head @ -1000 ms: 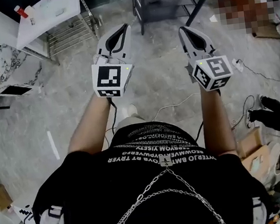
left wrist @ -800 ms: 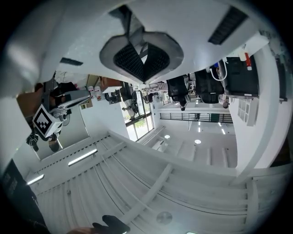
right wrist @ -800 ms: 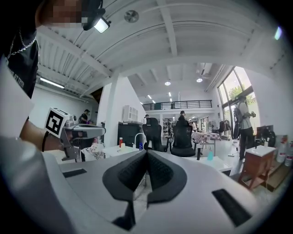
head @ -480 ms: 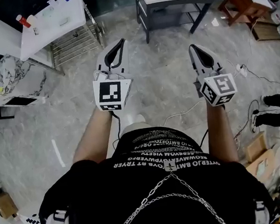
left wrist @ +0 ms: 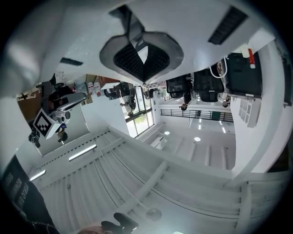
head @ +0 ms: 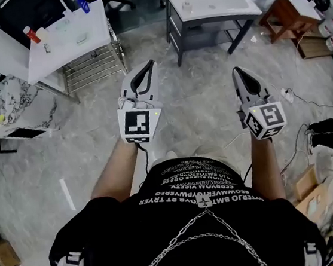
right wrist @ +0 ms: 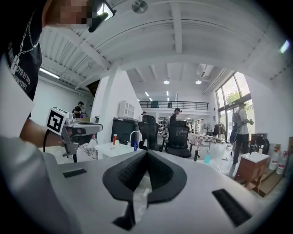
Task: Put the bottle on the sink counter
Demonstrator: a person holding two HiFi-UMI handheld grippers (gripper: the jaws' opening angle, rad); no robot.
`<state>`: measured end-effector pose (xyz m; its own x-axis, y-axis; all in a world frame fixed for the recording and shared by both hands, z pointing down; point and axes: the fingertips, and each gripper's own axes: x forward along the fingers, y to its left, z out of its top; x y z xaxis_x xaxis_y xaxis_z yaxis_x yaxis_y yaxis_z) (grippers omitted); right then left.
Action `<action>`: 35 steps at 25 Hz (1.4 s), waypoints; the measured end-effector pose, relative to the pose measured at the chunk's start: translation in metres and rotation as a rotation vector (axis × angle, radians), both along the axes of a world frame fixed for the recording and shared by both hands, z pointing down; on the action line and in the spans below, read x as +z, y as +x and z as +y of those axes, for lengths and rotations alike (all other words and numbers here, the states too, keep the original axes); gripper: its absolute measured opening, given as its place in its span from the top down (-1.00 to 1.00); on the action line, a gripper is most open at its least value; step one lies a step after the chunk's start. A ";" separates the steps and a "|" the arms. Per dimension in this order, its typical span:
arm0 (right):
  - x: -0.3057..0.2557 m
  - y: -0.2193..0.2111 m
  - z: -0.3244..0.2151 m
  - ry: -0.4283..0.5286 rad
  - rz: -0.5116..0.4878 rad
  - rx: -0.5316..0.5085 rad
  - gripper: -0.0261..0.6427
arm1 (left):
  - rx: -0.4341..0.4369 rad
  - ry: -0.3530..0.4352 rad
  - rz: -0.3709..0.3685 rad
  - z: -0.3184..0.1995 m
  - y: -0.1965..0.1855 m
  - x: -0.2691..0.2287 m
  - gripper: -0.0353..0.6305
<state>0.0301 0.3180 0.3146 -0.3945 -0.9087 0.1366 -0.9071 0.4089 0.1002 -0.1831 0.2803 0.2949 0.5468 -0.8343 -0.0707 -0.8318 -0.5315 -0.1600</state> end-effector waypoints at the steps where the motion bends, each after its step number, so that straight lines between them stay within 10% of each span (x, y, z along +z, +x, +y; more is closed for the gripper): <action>1: 0.000 0.001 -0.003 -0.003 0.004 -0.002 0.93 | 0.008 -0.003 0.003 -0.002 0.003 0.001 0.88; 35: 0.029 0.152 -0.287 -0.018 -0.056 -0.185 0.93 | -0.075 -0.008 -0.039 -0.259 0.199 -0.001 0.88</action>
<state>0.1819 0.0306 0.3437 -0.5623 -0.8174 0.1254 -0.8200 0.5708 0.0434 0.0155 0.0212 0.2944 0.4851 -0.8734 -0.0438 -0.8625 -0.4696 -0.1886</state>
